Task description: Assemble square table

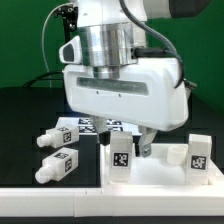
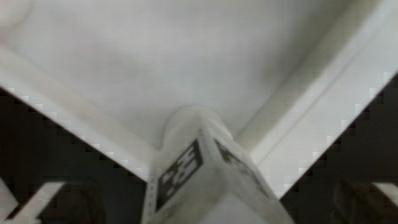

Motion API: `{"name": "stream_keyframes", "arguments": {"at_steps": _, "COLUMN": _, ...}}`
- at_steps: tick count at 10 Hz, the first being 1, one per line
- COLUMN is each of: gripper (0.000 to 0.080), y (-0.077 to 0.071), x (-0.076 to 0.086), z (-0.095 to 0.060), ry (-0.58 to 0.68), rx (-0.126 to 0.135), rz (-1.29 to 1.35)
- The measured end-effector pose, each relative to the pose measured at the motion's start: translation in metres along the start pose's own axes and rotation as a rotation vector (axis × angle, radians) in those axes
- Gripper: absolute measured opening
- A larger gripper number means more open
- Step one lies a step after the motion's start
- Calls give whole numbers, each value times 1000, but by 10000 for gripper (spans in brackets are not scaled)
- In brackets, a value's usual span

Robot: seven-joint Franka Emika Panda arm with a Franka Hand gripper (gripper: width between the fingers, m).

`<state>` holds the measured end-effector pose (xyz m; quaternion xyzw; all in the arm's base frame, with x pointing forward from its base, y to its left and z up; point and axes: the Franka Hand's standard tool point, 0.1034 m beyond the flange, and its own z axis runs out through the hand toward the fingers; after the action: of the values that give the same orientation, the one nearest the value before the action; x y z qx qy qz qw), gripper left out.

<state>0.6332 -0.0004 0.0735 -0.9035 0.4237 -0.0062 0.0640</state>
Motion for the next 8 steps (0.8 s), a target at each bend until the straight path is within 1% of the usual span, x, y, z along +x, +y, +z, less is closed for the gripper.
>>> {"name": "stream_keyframes", "arguments": {"at_steps": 2, "gripper": 646, "y": 1, "x": 1, "z": 0, "ry": 1, "rx": -2, "rz": -149}}
{"name": "stream_keyframes", "arguments": {"at_steps": 3, "gripper": 648, "y": 0, "x": 2, "z": 0, "ry": 15, "rx": -6, "rz": -308}}
{"name": "stream_keyframes", "arguments": {"at_steps": 4, "gripper": 648, "y": -5, "x": 2, "z": -1, "ry": 44, "rx": -9, "rz": -534}}
{"name": "stream_keyframes", "arguments": {"at_steps": 5, "gripper": 648, "y": -6, "x": 1, "z": 0, "ry": 47, "rx": -4, "rz": -577}}
{"name": "stream_keyframes", "arguments": {"at_steps": 6, "gripper": 648, "y": -5, "x": 1, "z": 1, "ry": 47, "rx": -5, "rz": -521}}
{"name": "stream_keyframes", "arguments": {"at_steps": 7, "gripper": 559, "y": -5, "x": 2, "z": 1, "ry": 47, "rx": -5, "rz": -523}}
{"name": "stream_keyframes", "arguments": {"at_steps": 8, "gripper": 377, "y": -5, "x": 1, "z": 1, "ry": 46, "rx": -1, "rz": -460}}
